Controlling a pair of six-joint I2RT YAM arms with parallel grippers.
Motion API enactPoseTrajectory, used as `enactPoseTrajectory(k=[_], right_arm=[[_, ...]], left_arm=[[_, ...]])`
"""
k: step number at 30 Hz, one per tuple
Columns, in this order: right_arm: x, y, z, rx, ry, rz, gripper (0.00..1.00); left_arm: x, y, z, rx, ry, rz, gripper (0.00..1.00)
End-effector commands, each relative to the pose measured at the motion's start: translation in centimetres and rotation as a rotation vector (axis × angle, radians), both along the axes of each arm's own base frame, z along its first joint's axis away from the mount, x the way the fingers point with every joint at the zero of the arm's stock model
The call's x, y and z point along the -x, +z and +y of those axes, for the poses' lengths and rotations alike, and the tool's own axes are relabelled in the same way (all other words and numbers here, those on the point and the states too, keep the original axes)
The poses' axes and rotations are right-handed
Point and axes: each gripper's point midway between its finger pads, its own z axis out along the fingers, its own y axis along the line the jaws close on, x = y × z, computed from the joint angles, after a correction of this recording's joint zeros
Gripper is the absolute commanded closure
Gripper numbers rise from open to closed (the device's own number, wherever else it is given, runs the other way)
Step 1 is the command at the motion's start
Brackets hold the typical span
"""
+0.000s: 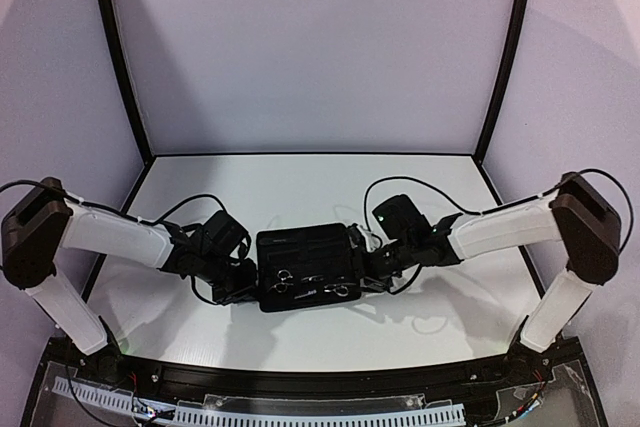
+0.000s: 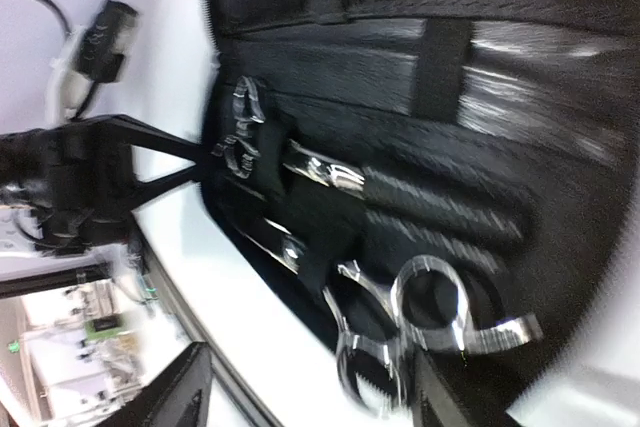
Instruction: Sort the hair-cutting tools
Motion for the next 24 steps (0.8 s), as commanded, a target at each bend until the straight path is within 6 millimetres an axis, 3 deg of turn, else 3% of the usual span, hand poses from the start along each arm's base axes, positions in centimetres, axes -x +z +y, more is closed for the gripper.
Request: enactPoseTrajectory(k=[1, 8, 12, 15, 19, 24], right_arm=[[0.1, -0.1, -3.3, 0.195, -0.022, -0.046, 0.29], [-0.3, 1.9, -4.1, 0.242, 0.052, -0.171, 0.26], [-0.9, 5.8, -4.1, 0.238, 0.225, -0.433, 0.27], [0.1, 7.6, -3.8, 0.218, 0.426, -0.591, 0.28], [0.1, 7.4, -3.8, 0.274, 0.623, -0.702, 0.28], [-0.1, 5.1, -3.6, 0.338, 0.794, -0.76, 0.28]], left_arm=[[1.9, -2.1, 1.4, -0.079, -0.005, 0.069, 0.99], [1.6, -2.0, 1.1, -0.07, -0.011, 0.056, 0.99], [1.3, -1.8, 0.7, -0.069, -0.035, 0.041, 0.99], [1.1, -1.8, 0.5, -0.074, -0.06, 0.031, 0.99], [0.7, -1.5, 0.3, -0.091, -0.099, 0.008, 0.99], [0.2, -1.3, 0.7, -0.123, -0.114, -0.001, 0.99]])
